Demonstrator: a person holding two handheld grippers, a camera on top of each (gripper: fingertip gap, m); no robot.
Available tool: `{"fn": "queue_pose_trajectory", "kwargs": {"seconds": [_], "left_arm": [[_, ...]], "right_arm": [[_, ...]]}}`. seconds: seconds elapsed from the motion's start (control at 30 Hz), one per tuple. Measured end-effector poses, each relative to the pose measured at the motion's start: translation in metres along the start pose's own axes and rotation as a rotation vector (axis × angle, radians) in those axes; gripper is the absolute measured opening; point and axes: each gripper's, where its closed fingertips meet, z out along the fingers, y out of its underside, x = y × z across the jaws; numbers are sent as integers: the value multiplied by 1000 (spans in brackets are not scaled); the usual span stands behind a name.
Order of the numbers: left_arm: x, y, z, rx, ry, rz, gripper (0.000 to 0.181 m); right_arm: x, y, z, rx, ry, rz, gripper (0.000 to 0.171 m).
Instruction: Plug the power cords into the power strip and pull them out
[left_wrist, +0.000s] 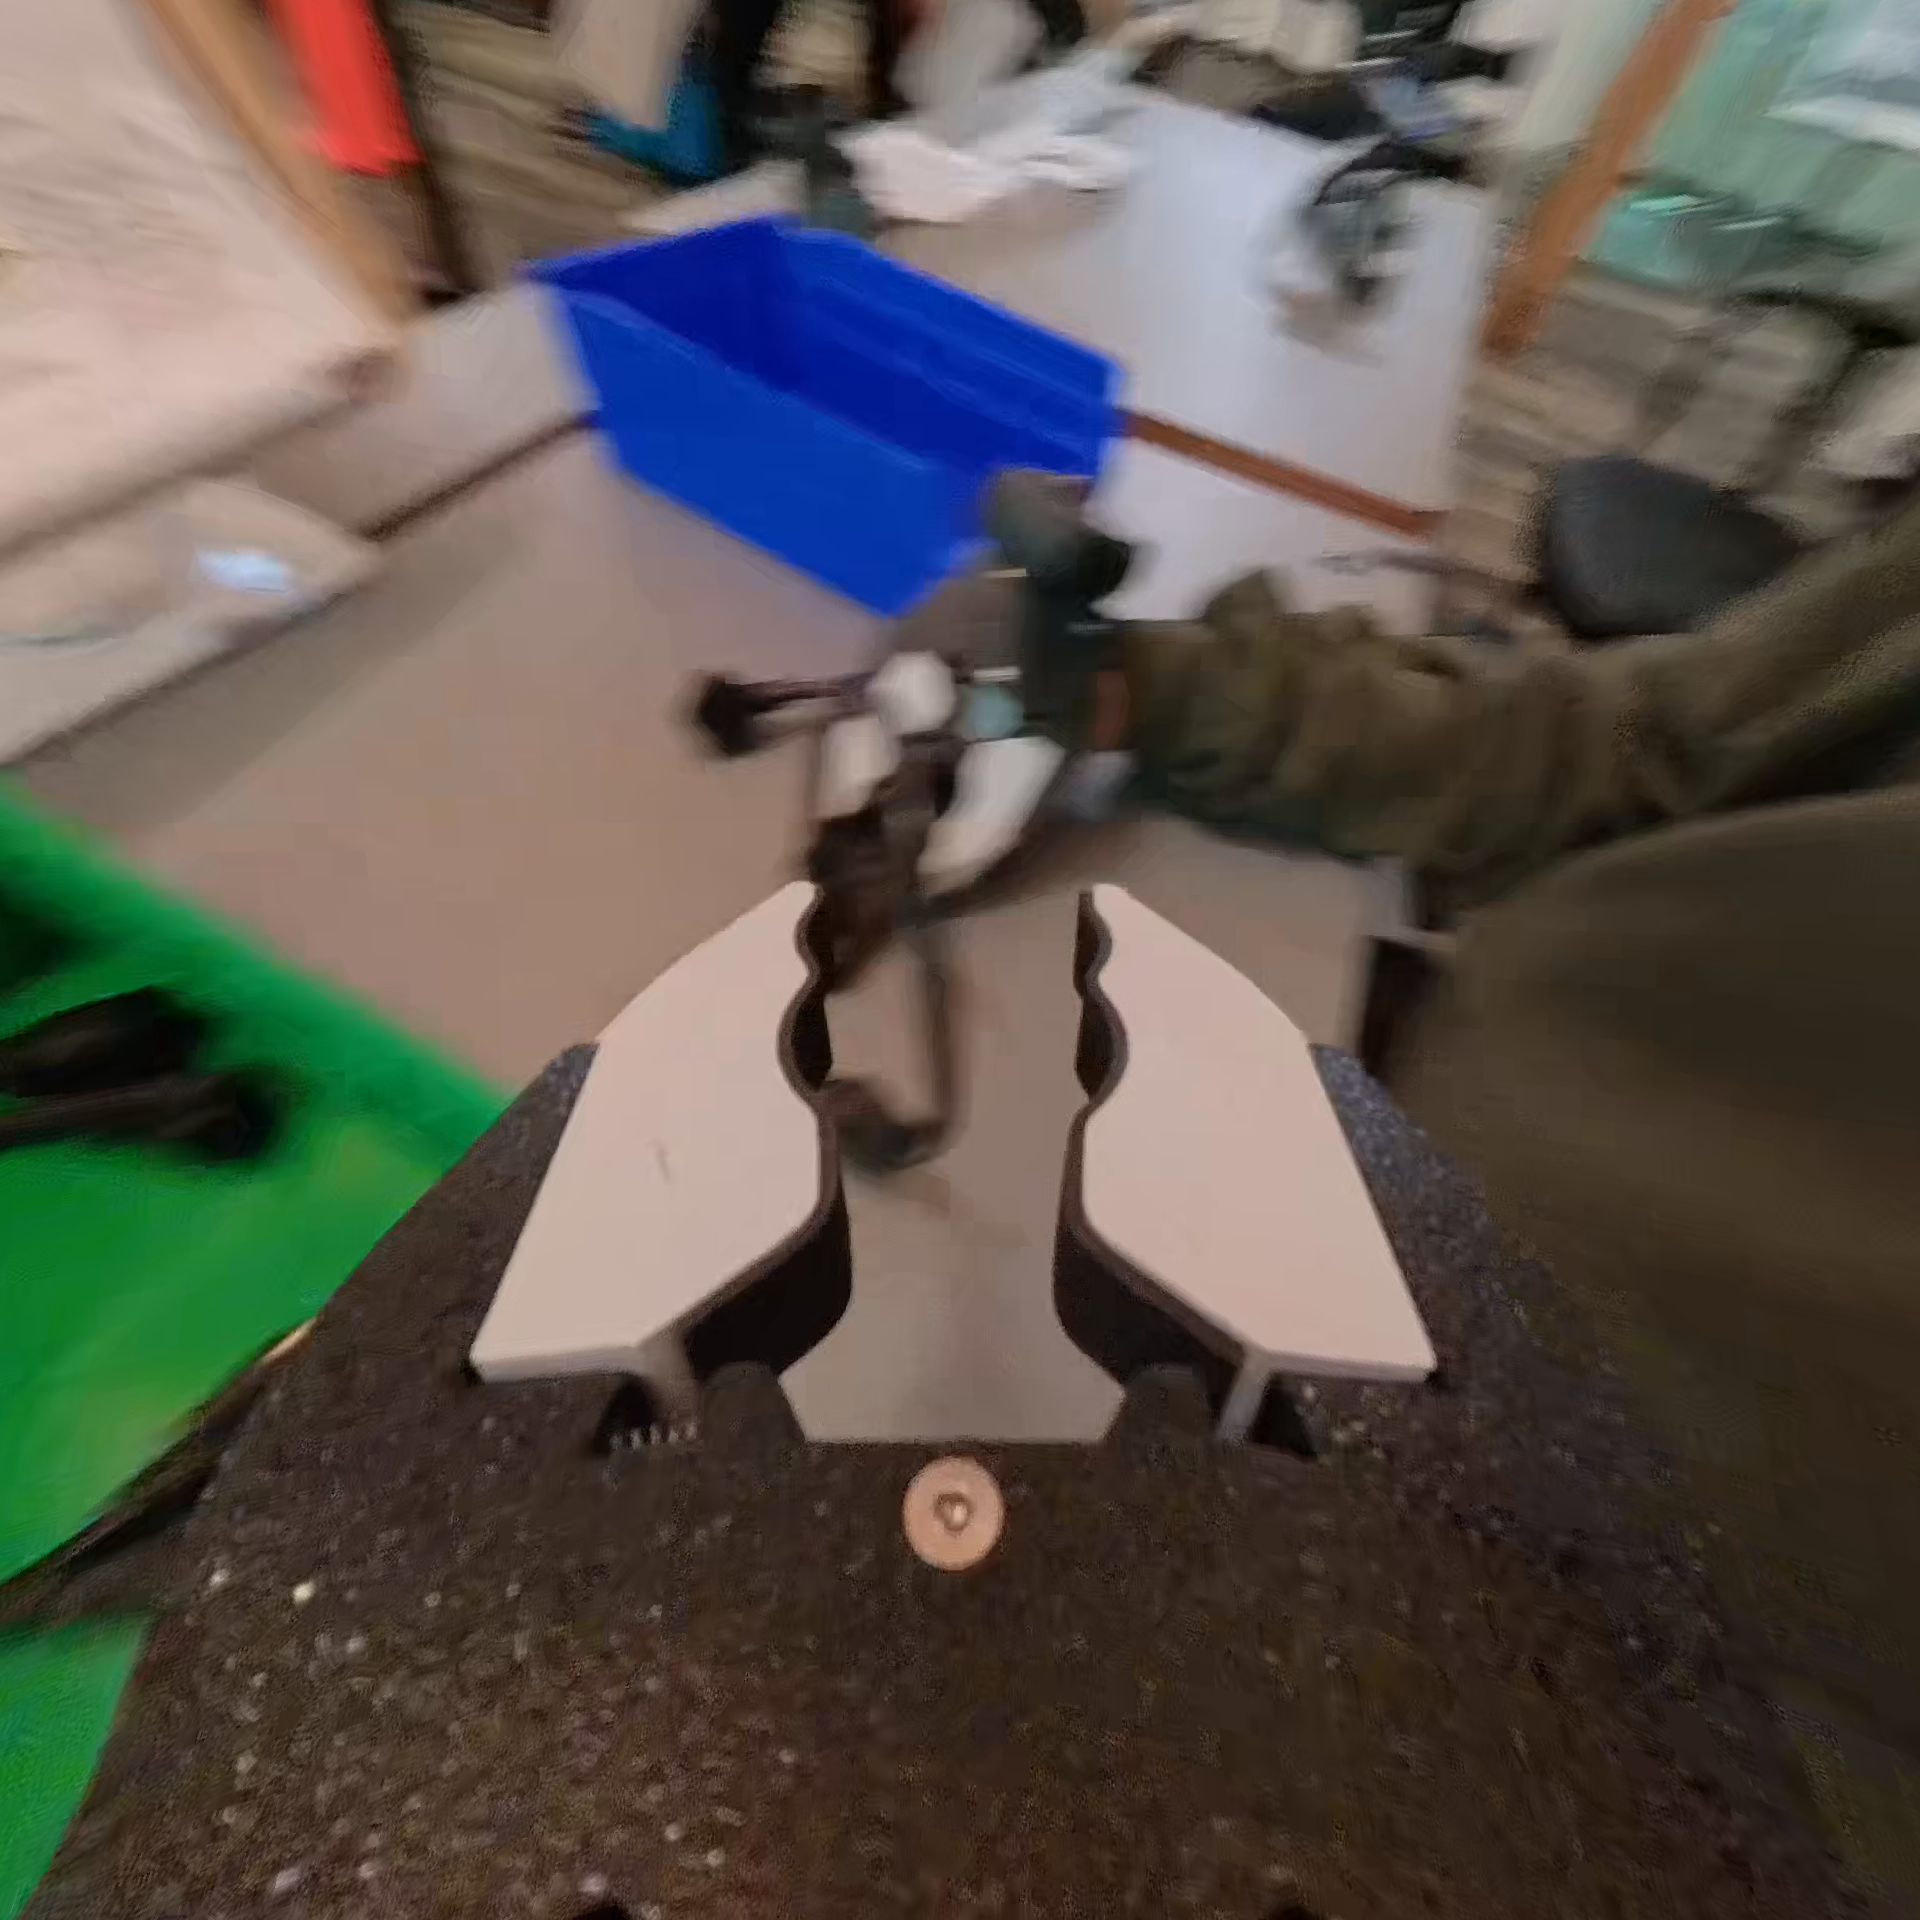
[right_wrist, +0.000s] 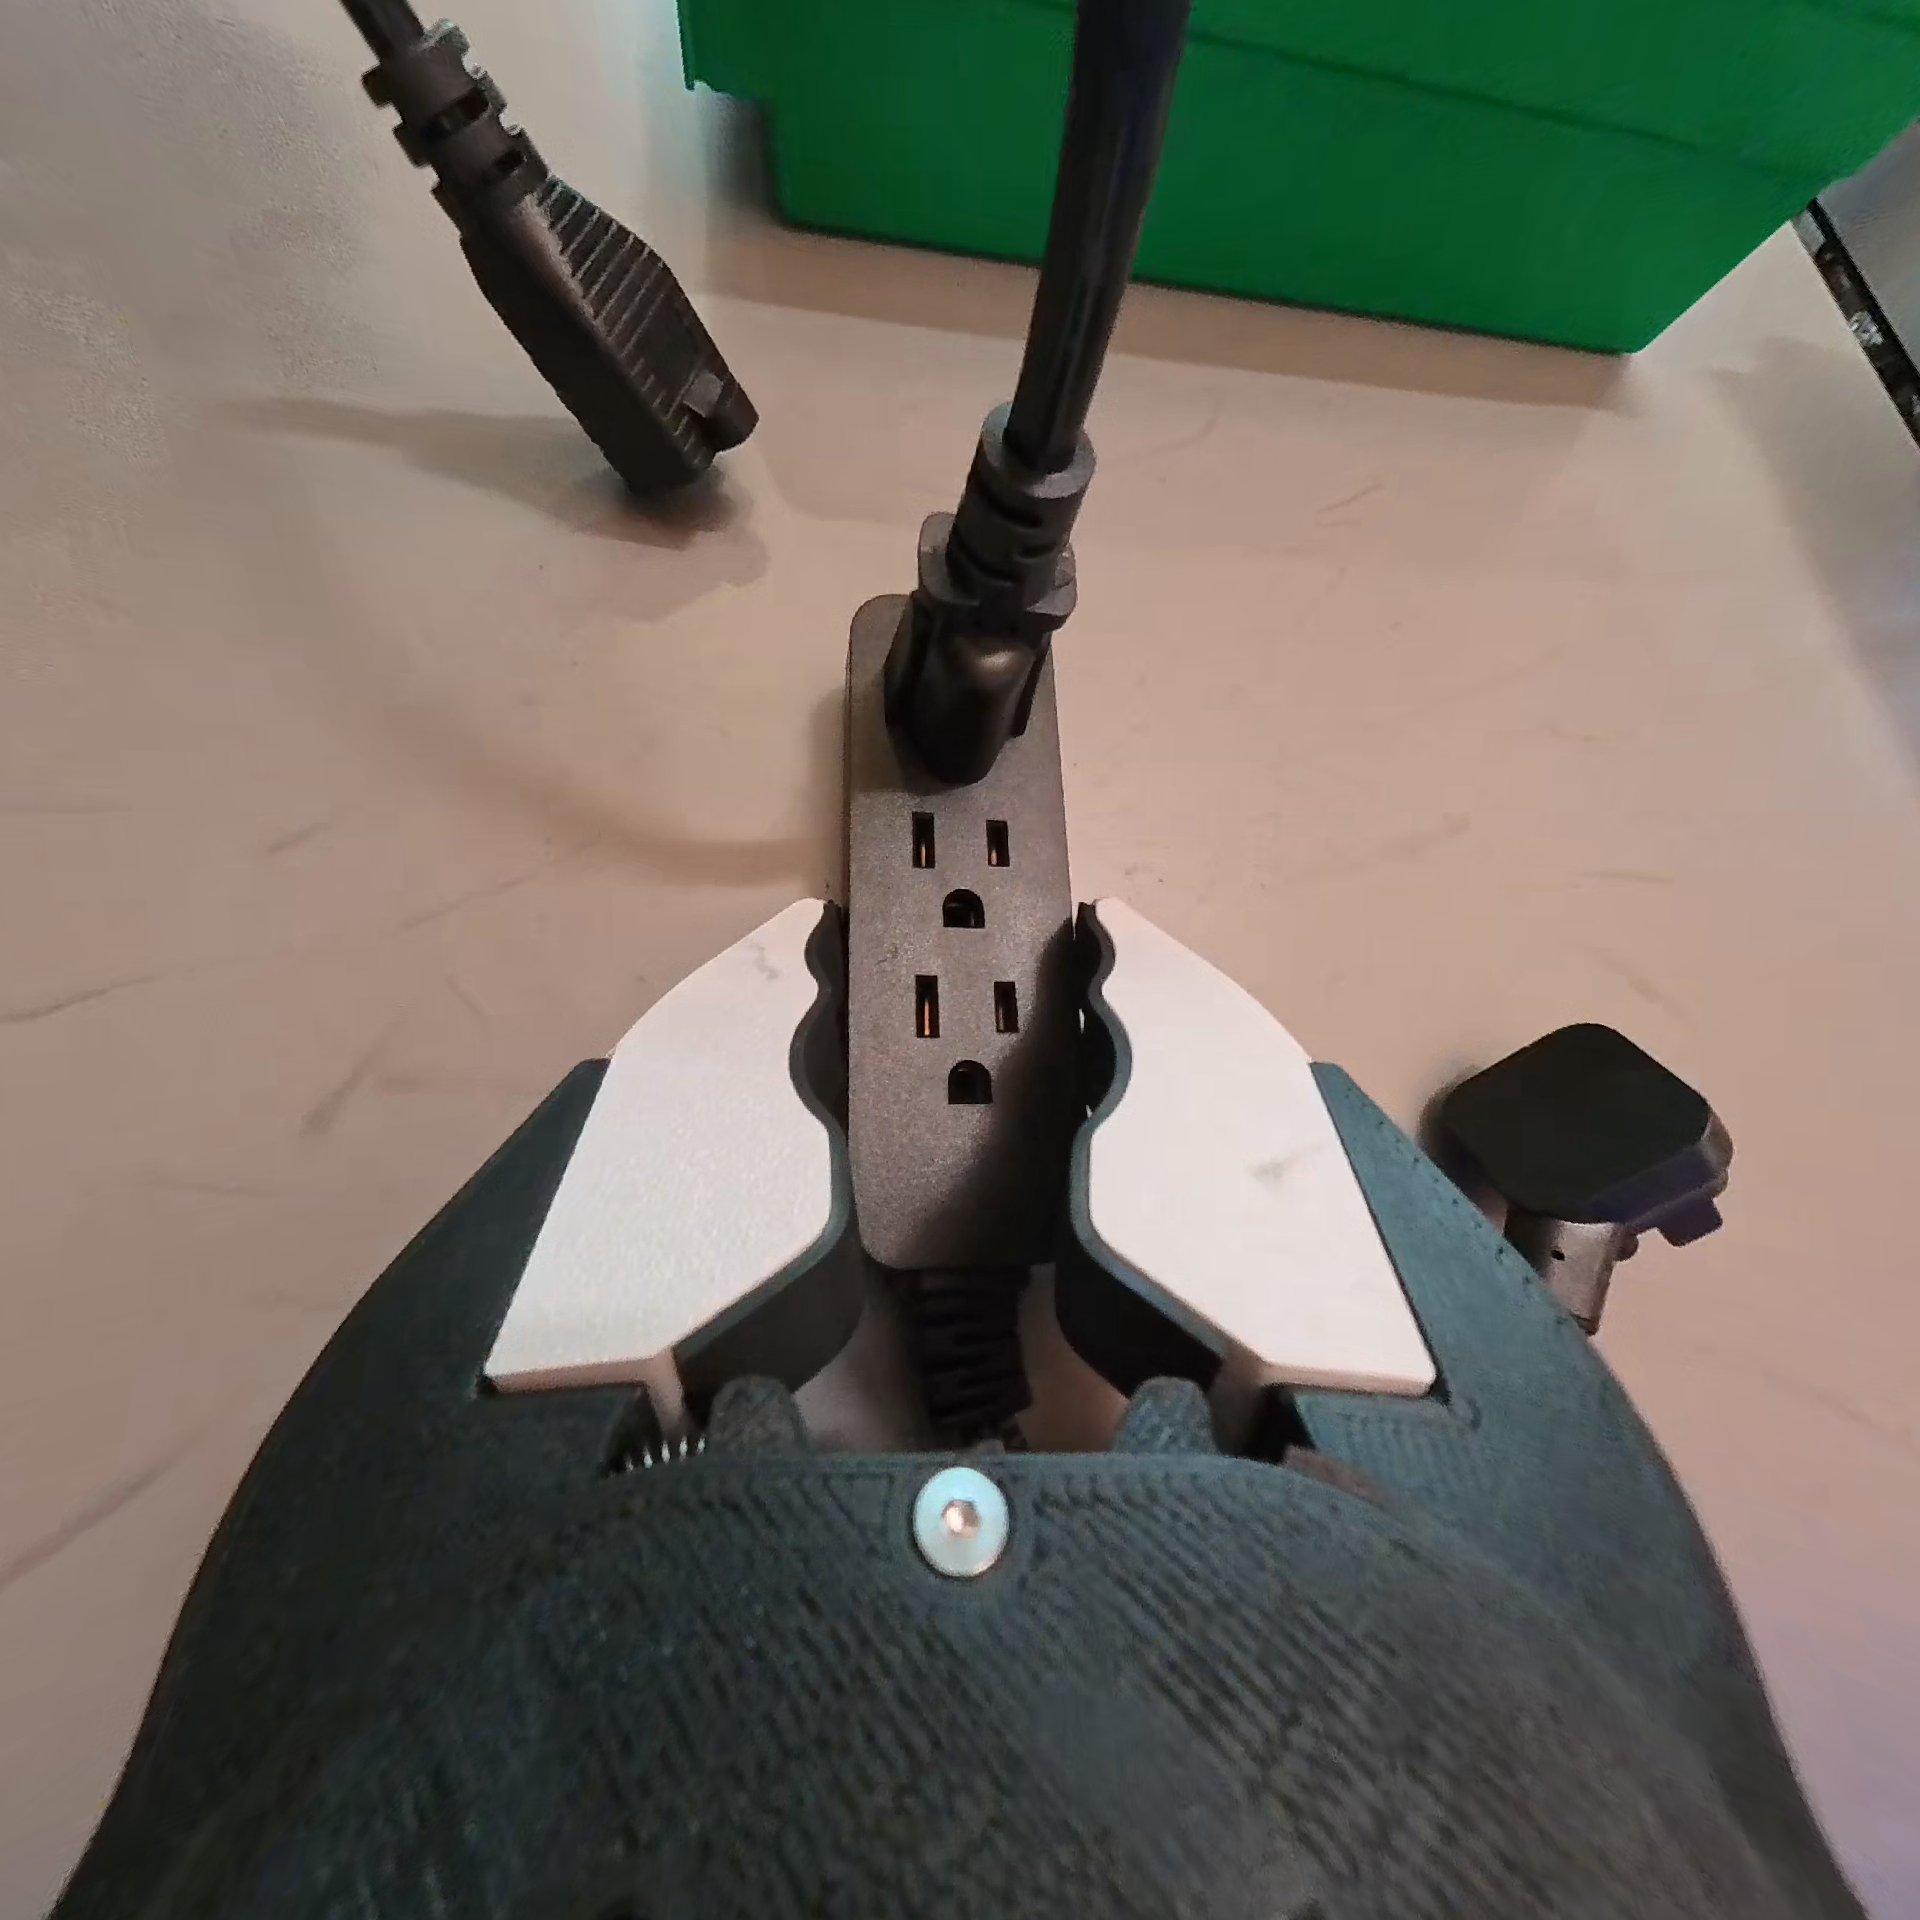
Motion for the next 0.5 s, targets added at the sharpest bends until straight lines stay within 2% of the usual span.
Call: {"fn": "queue_pose_trajectory", "kwargs": {"seconds": [0.07,0.17,0.27,0.37,0.5], "left_arm": [[-56,12,-23,-63,-170,26,38],[-123,42,-41,-266,-287,172,31],[-167,85,-35,-557,-278,324,38],[-182,121,-16,-769,-156,374,44],[-205,164,-15,-1064,-121,449,45]], "right_arm": [[0,0,0,-1,3,2,43],[0,0,0,-2,8,6,43],[1,0,0,-7,15,21,43],[2,2,0,-19,36,58,45],[5,3,-1,-32,84,97,51]]}}
